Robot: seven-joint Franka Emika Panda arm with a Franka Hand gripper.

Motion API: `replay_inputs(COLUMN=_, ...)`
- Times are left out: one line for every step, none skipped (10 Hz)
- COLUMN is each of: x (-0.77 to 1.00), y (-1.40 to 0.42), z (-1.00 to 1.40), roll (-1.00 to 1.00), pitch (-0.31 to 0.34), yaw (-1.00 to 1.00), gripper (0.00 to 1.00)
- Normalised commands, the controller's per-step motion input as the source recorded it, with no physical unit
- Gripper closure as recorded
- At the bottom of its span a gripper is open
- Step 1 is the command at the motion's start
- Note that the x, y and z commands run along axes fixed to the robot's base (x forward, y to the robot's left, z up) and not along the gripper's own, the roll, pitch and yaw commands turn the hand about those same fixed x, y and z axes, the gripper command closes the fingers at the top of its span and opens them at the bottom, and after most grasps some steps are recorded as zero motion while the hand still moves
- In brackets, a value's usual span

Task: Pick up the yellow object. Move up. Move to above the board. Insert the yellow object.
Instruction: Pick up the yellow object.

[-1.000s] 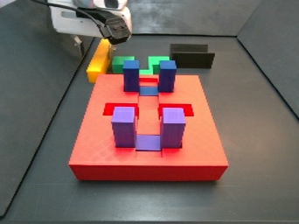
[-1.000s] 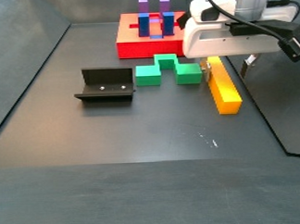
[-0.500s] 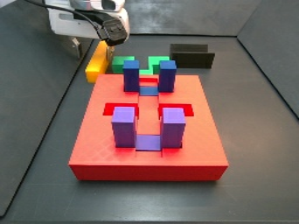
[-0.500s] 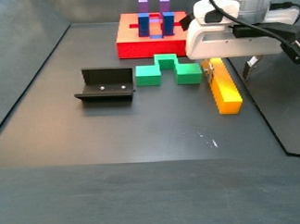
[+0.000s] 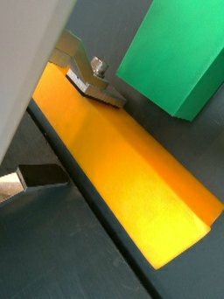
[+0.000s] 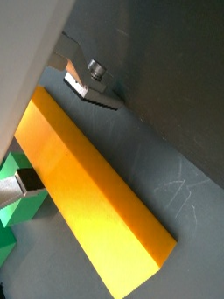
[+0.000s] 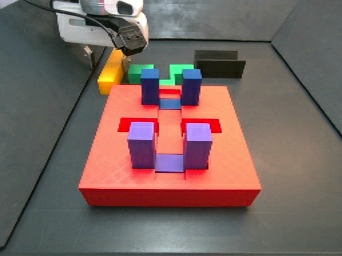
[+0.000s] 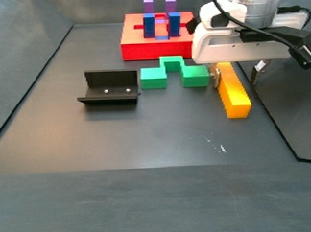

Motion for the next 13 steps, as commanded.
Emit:
replay_inputs(x=0.00, y=0.00, z=0.00, roll=0.00, pitch=0.000, yaw=0.00, gripper=0.00)
replay_inputs(x=0.00, y=0.00, z=0.00, roll=0.00, pitch=0.000, yaw=0.00, gripper=1.00)
replay_inputs(x=0.00, y=0.00, z=0.00, roll=0.00, pitch=0.000, yaw=0.00, gripper=1.00)
replay_inputs(x=0.00, y=0.00, z=0.00, roll=0.00, pitch=0.000, yaw=0.00, gripper=1.00)
replay_inputs(x=0.00, y=0.00, z=0.00, roll=0.00, pitch=0.000, yaw=0.00, gripper=1.00)
replay_inputs(x=0.00, y=0.00, z=0.00, roll=0.00, pitch=0.000, yaw=0.00, gripper=1.00)
replay_inputs(x=0.00, y=0.00, z=0.00, roll=0.00, pitch=0.000, yaw=0.00, gripper=1.00)
replay_inputs(x=0.00, y=0.00, z=0.00, roll=0.00, pitch=0.000, yaw=0.00, gripper=1.00)
replay_inputs(x=0.00, y=0.00, z=0.00, roll=0.00, pitch=0.000, yaw=0.00, gripper=1.00)
replay_inputs(x=0.00, y=0.00, z=0.00, roll=0.00, pitch=0.000, yaw=0.00, gripper=1.00)
replay_inputs(x=0.00, y=0.00, z=0.00, roll=0.00, pitch=0.000, yaw=0.00, gripper=1.00)
replay_inputs(x=0.00, y=0.00, z=0.00, roll=0.00, pitch=0.000, yaw=0.00, gripper=1.00)
replay_inputs(x=0.00, y=0.00, z=0.00, roll=0.00, pitch=0.000, yaw=0.00, gripper=1.00)
